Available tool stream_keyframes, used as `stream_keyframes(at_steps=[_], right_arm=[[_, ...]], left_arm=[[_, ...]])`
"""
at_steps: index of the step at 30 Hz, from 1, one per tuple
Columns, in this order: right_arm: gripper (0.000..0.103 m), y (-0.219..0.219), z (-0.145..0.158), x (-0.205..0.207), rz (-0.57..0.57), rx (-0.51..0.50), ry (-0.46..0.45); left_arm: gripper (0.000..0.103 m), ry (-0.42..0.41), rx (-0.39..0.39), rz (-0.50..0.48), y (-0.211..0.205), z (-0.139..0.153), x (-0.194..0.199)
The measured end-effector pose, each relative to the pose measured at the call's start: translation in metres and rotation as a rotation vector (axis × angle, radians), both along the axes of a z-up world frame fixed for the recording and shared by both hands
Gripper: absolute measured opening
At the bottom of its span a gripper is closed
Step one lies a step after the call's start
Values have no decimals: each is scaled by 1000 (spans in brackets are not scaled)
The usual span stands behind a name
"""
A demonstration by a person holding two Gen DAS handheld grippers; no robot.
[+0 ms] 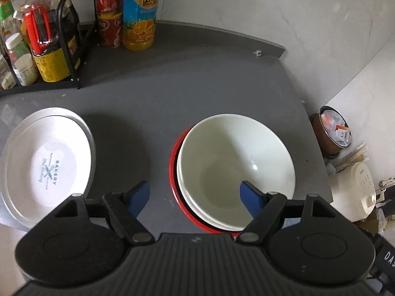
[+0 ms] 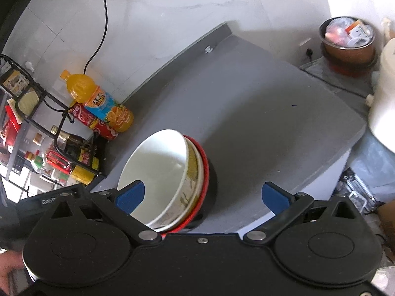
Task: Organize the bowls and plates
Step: 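Move both tools to the rim of the red bowl holding white bowls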
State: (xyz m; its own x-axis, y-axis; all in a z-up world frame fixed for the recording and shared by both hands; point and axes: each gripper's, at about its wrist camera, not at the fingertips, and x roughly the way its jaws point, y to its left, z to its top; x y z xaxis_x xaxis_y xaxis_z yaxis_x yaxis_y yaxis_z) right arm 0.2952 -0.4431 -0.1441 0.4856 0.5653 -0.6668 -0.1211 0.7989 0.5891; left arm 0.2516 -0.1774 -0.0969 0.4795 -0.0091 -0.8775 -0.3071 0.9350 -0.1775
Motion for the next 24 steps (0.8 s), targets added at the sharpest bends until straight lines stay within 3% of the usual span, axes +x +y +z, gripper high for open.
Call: stream_keyframes(at_steps=[8,11,14,20,22,24], right_arm=[[88,24,-19,25,30,41,83],[87,35,-24,33,38,11,94],[79,42,-32,39,33,-13,118],[62,57,-53,47,42,-49,174],[45,60,-60,47,40,-55,194],[36,59,-65,46,21,-46,210]], left_arm=[[75,25,-8,40,14,-23,9],[75,38,9,42,18,-34,14],[72,76,-34,53,25,-49,19],[62,110,-37,49,24,-64,27],[56,128,-67,68,25,-68,31],[49,139,-63,66,23,-71,37]])
